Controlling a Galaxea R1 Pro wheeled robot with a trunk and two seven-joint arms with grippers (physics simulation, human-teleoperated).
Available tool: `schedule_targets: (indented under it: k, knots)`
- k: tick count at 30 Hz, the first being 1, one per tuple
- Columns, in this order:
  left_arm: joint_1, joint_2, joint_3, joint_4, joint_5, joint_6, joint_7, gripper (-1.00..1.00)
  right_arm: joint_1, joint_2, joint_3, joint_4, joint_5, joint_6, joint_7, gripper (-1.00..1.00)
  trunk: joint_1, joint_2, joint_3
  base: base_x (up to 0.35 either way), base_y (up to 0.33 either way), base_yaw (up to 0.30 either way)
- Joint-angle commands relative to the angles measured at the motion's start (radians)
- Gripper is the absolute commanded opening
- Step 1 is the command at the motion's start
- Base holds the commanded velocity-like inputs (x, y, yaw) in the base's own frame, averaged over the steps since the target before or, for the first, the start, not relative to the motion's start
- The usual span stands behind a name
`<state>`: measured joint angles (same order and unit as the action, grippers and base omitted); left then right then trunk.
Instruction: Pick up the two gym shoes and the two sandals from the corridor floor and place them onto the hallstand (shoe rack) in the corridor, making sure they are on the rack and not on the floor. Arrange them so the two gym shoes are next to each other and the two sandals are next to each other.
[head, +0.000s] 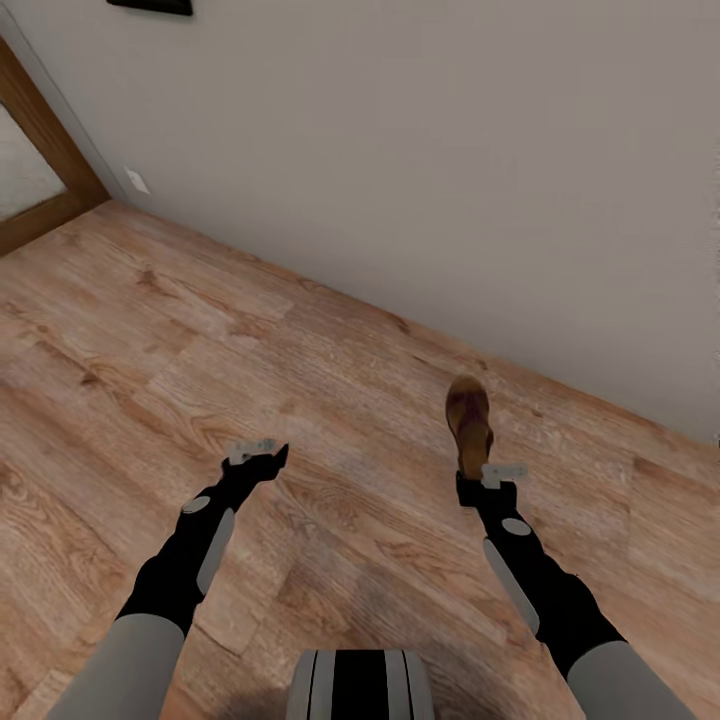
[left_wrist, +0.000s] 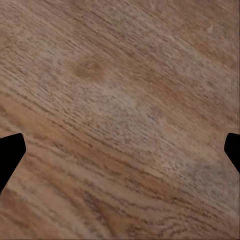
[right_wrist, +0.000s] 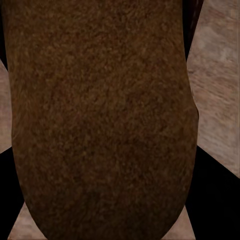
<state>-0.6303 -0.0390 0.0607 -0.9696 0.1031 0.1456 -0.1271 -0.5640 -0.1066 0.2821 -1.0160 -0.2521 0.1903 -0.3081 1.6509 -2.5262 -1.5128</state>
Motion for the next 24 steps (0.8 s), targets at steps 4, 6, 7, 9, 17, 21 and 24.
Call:
schedule_targets:
  k: [4,6,7,9,17,21,24]
  knots:
    - [0.000,-0.001,-0.003,-0.013,0.009,0.033,-0.006,1.00,-0.001,-0.002,0.005,-0.018,-0.009,0.016,-0.009,-1.00,-0.002,0.001,0.022,0.000,0.000,0.000]
    - [0.000,0.000,-0.003,-0.015,0.010,0.071,-0.006,1.00,-0.001,-0.002,0.005,-0.020,-0.009,0.018,-0.009,-1.00,-0.003,0.001,0.033,0.000,0.000,0.000]
    - [0.000,0.000,-0.003,-0.015,0.010,0.085,-0.006,1.00,-0.001,-0.002,0.005,-0.020,-0.009,0.018,-0.009,-1.00,-0.003,0.001,0.038,0.000,0.000,0.000]
    - [0.000,0.000,-0.003,-0.015,0.009,0.098,-0.006,1.00,-0.001,-0.002,0.005,-0.021,-0.009,0.018,-0.009,-1.00,-0.004,0.002,0.049,0.000,0.000,0.000]
    - [0.003,0.002,-0.003,-0.013,0.009,0.112,-0.005,1.00,-0.001,-0.002,0.006,-0.021,-0.009,0.018,-0.008,-1.00,-0.008,0.004,0.088,0.000,0.000,0.000]
    - [0.003,0.002,-0.003,-0.013,0.010,0.112,-0.005,1.00,-0.001,-0.002,0.006,-0.021,-0.009,0.018,-0.008,-1.00,-0.009,0.005,0.104,0.000,0.000,0.000]
    - [0.003,0.002,-0.003,-0.013,0.010,0.113,-0.005,1.00,-0.001,-0.002,0.006,-0.021,-0.009,0.018,-0.008,-1.00,-0.011,0.005,0.116,0.000,0.000,0.000]
